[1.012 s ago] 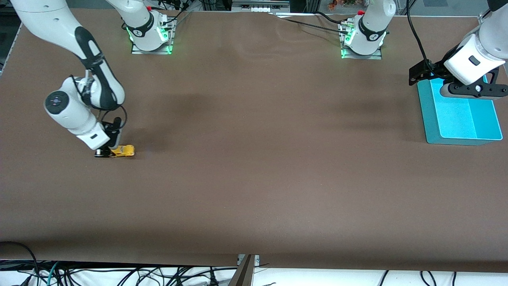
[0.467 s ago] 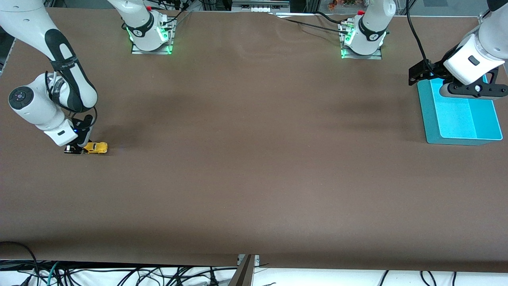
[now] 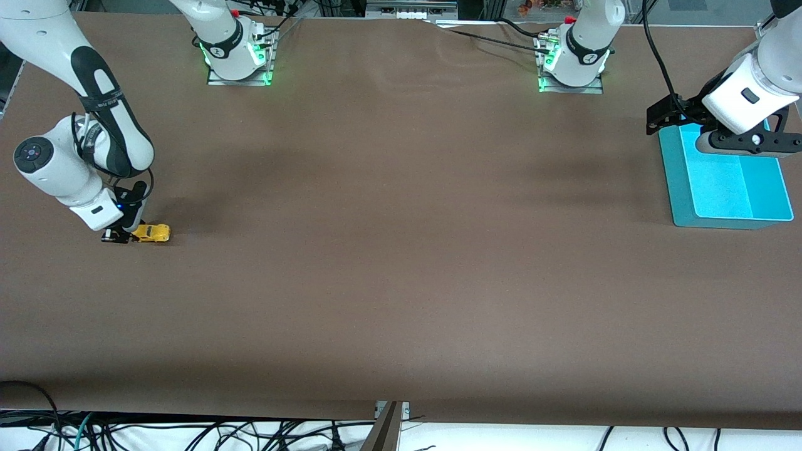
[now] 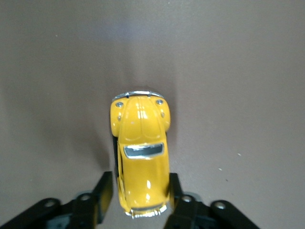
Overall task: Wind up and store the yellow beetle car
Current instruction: 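Open the right gripper to release the car and lift away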
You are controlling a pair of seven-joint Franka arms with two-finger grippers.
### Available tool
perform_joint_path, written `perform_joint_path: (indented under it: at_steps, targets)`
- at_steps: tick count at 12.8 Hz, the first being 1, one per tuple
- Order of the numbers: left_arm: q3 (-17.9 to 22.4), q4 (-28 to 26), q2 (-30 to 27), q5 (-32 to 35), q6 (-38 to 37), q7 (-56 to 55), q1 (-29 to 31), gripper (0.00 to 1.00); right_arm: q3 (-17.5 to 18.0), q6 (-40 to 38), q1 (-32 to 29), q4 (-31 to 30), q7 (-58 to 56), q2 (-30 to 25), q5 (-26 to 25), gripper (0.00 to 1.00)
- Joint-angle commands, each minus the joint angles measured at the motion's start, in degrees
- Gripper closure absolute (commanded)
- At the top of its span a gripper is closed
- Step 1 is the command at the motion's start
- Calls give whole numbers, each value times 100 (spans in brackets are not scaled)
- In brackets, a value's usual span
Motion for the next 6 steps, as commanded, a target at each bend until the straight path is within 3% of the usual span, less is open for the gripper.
perform_joint_path:
  at_steps: [1, 6]
  targets:
    - [-60, 62, -20, 60, -25, 24, 40, 0, 220, -13, -59, 252, -39, 146, 29, 0]
    - [-51, 53, -20, 60, -34, 33, 40, 0, 309, -856, -51, 753, -39, 31, 29, 0]
